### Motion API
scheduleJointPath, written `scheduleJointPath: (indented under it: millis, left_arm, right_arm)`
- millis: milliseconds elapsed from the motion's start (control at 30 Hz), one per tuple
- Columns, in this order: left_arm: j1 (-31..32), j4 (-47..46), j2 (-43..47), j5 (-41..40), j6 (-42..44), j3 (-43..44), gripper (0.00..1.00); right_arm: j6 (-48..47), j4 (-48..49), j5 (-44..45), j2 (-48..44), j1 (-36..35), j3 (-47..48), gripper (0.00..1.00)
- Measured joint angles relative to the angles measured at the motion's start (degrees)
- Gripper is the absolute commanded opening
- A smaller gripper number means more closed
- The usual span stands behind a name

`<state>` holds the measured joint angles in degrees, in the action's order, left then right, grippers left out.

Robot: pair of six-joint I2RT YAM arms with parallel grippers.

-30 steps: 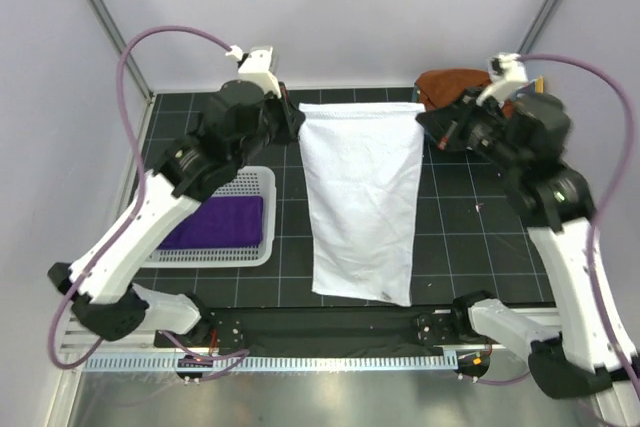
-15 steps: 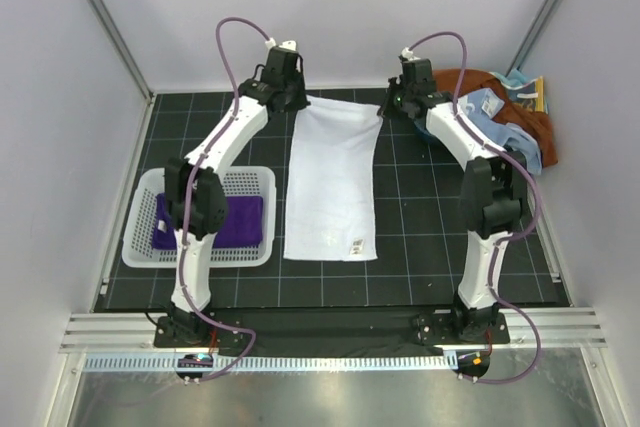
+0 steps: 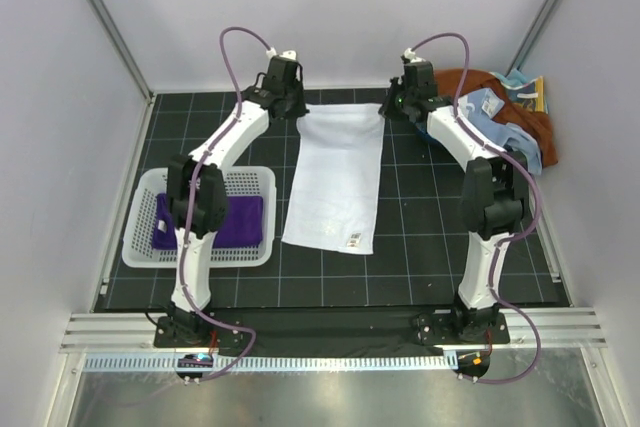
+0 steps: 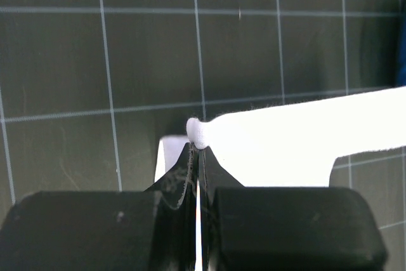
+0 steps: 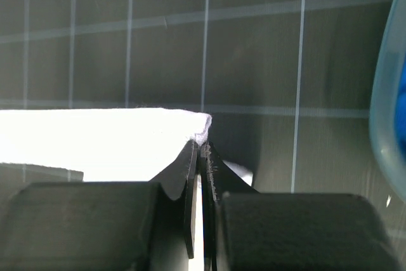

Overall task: Fold and stack the towels
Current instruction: Fold the towel

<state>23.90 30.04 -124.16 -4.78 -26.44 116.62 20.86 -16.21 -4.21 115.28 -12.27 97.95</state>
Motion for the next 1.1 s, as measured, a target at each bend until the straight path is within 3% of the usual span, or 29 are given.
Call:
scheduleJointPath:
  millis: [300,500,667,1100]
  left_arm:
    - [1.4,-1.4,8.7,1.5,-0.8,-15.1,0.0]
    - [3.7,-2.0,13.1,-0.3,-0.6,-18.5,0.0]
    - [4.2,-1.8,15.6,-2.2,-0.6,-21.2,0.0]
    - [6.8,1.5,22.9,-7.0,-0.6,-31.3,0.0]
  right_arm:
    - [0.9,-0.1,-0.9,-6.8,-0.7,-10.0,0.01]
    - [1.5,0.3,-0.6,-8.5,-0.8,-11.6,0.01]
    - [2.7,0.3,-0.2,-13.8,-2.2,-19.4,0.01]
    - [5.8,0.2,6.1,-27.2,-12.5,-33.4,0.01]
